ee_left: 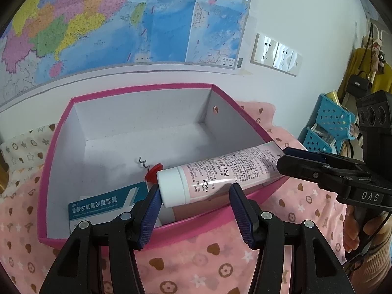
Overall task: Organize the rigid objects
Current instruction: 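Hold the tube over the pink box rim and lower it inside, then open the right tool to drop the tube and withdraw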
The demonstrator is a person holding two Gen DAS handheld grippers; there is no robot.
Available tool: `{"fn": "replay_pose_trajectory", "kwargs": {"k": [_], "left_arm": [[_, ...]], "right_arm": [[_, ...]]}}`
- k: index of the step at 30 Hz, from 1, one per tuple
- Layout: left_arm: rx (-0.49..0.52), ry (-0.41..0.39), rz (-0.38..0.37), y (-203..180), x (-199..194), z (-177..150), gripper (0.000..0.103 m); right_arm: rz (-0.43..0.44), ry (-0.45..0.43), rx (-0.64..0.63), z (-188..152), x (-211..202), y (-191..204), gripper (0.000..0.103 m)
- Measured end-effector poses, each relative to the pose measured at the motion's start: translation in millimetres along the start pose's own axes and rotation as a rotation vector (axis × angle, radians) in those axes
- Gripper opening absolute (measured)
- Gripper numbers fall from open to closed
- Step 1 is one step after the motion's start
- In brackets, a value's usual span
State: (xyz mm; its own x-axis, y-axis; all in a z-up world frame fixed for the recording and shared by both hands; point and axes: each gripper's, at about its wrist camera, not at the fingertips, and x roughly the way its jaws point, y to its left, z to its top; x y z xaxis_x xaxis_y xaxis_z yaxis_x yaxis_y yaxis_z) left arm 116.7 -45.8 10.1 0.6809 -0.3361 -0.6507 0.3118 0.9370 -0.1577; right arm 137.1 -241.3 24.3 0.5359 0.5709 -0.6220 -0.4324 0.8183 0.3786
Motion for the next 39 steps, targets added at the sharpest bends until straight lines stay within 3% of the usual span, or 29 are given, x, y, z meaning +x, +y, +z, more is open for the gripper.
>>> {"fn": "replay_pose_trajectory", "kwargs": {"k": [27,34,39], "left_arm": [[-0.032,0.035,0.005,10,21,7,0.058],[-0.043,0.026,0.005,12,14,5,0.07],[-0.025,-0.03,0.024,9,-9,-6,0.079]], "right_arm": [[-0.037,0.011,0.014,5,11,-3,0.05],[-0.052,0.004,0.017,2,7,2,0.05],[-0.028,-0.01,-0.022,-4,-3,16,0.05]]}}
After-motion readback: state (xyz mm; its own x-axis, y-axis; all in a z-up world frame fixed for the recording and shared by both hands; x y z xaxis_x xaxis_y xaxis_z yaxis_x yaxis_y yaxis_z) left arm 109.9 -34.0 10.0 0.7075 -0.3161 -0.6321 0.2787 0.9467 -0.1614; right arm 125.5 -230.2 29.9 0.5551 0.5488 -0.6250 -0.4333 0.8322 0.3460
